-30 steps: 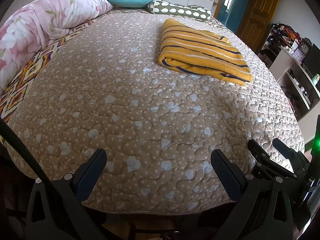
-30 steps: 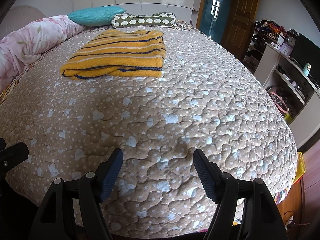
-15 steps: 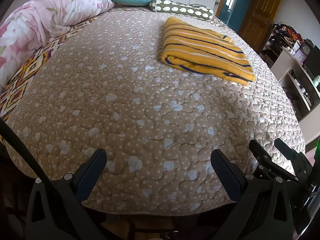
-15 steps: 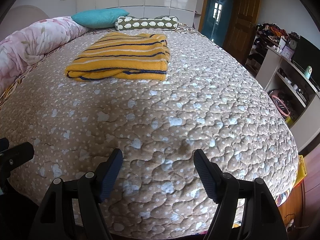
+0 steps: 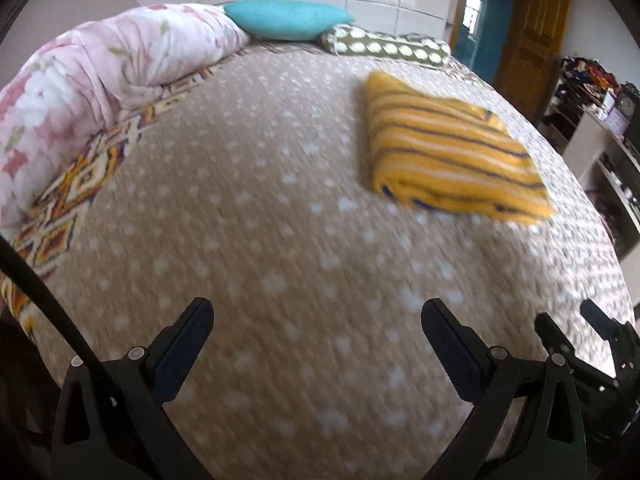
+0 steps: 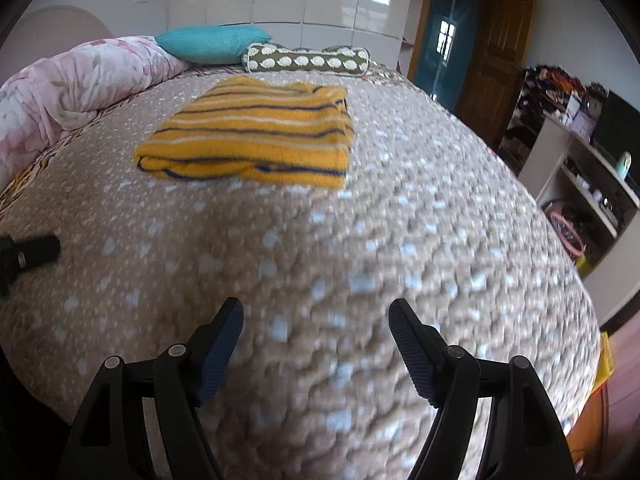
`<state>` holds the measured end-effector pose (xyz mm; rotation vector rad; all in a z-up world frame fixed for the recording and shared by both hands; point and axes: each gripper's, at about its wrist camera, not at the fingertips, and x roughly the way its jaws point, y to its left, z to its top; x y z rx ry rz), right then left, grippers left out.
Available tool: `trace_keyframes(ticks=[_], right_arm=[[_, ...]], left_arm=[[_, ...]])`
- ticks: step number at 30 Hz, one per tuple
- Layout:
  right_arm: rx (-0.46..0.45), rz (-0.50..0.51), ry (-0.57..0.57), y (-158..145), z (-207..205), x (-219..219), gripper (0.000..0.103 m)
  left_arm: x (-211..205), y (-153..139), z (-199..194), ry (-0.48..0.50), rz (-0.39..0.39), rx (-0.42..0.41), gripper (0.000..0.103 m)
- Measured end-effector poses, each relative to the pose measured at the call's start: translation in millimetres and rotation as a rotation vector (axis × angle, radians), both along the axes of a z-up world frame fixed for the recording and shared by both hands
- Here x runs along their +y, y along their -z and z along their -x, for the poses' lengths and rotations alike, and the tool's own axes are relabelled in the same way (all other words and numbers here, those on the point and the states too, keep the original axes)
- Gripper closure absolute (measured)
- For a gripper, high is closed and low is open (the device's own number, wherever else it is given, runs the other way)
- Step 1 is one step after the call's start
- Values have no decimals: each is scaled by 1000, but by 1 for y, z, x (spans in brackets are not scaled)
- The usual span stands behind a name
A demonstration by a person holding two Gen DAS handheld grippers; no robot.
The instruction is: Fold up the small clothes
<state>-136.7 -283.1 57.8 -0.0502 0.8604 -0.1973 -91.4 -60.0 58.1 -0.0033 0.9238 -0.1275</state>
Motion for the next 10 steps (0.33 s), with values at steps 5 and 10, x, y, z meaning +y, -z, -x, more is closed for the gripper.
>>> trace_keyframes(ticks=[5, 10], right_arm=[[8, -49, -18, 1, -19, -4, 23], [19, -44, -47, 5, -29, 1, 23]], left_arm=[[-8, 6, -16, 41, 31, 27, 0], [-26, 11, -23, 91, 21, 24, 0]])
